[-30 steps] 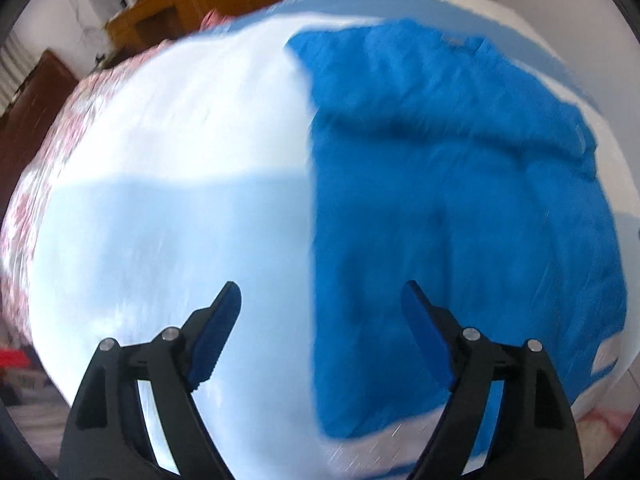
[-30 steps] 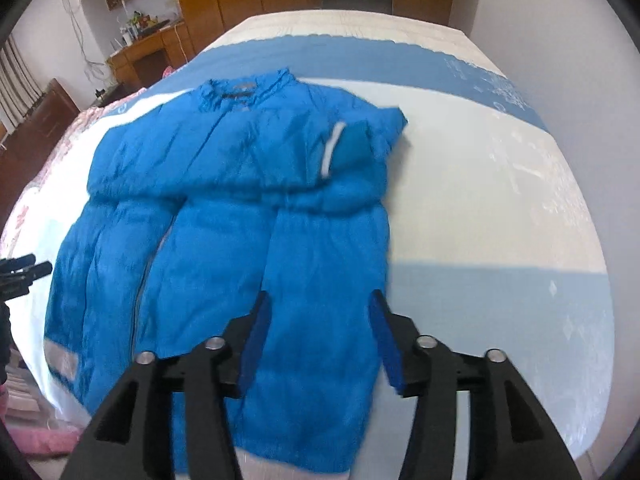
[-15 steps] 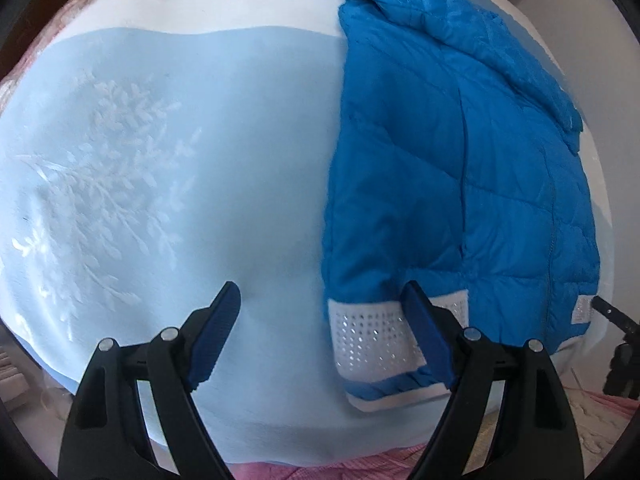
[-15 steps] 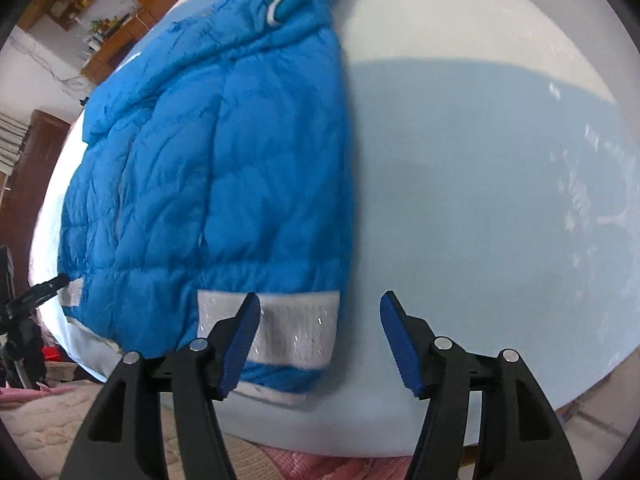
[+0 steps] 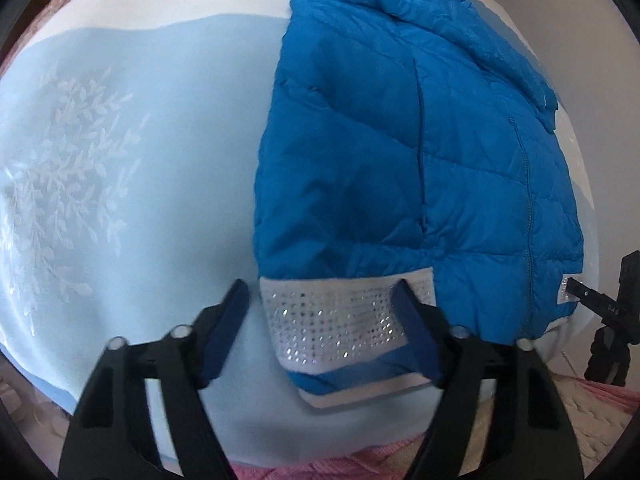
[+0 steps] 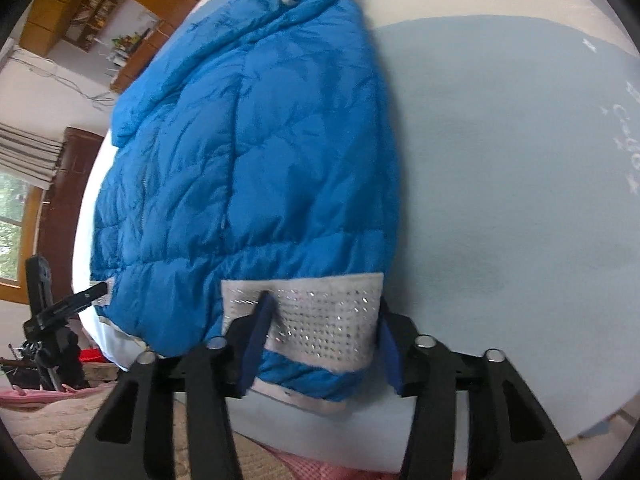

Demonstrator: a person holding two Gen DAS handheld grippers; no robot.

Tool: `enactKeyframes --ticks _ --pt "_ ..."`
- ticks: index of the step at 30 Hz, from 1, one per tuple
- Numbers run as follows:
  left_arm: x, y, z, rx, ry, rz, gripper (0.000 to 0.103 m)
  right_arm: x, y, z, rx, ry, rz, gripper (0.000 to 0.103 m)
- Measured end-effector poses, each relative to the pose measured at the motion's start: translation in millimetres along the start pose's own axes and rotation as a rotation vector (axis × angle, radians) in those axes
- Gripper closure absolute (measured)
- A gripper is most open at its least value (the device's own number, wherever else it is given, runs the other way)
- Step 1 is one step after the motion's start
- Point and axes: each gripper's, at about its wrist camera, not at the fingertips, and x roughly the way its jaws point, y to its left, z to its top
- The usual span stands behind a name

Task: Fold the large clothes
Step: 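Grasp the hem with both grippers and lift it toward the collar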

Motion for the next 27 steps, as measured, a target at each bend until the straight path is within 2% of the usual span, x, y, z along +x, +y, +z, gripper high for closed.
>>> enactKeyframes --ticks 1,2,4,7,11,14,16,20,27 --pt "1.0 -3.6 1.2 0.003 -0.005 -0.004 0.049 1.1 0.9 2.2 0.002 -0.001 0.014 0.069" --pt "0.8 -5.7 2.4 0.006 -0.009 -0.023 0.055 0.6 -0.1 2.1 0.008 -0.003 0.034 0.077" --pt "-1.7 -7.9 6.0 0.001 -0.019 -0.047 0.078 -3.8 -4.1 3.0 0.025 -0.009 0.084 0.085" --pt "-10.0 -3.5 4.0 -0.015 -0.036 -0.075 0.089 -15.2 -2.0 1.1 0.008 -0.029 0.124 0.091" --pt "-26.2 -3.8 -2.3 -0.017 -0.068 -0.095 0.091 -31.0 4.2 -4.8 -0.025 -0.044 0.171 0.092" --pt "-30.7 2.9 -6.6 -0.023 -0.055 -0.105 0.091 -28.1 4.6 -12.8 -0.039 -0.014 0.145 0.092" --pt "-18.7 2.2 -8.1 -0.03 -0.031 -0.093 0.09 -20.0 -2.3 -14.5 -0.022 0.011 0.133 0.092" --pt "-19.8 9.4 0.5 -0.058 -0.023 -0.11 0.09 -15.4 -5.7 -5.4 0.003 0.023 0.144 0.092" --pt "-78.1 1.9 20.4 -0.047 -0.13 -0.224 0.091 -61.0 14.1 14.2 -0.055 -0.074 0.202 0.093"
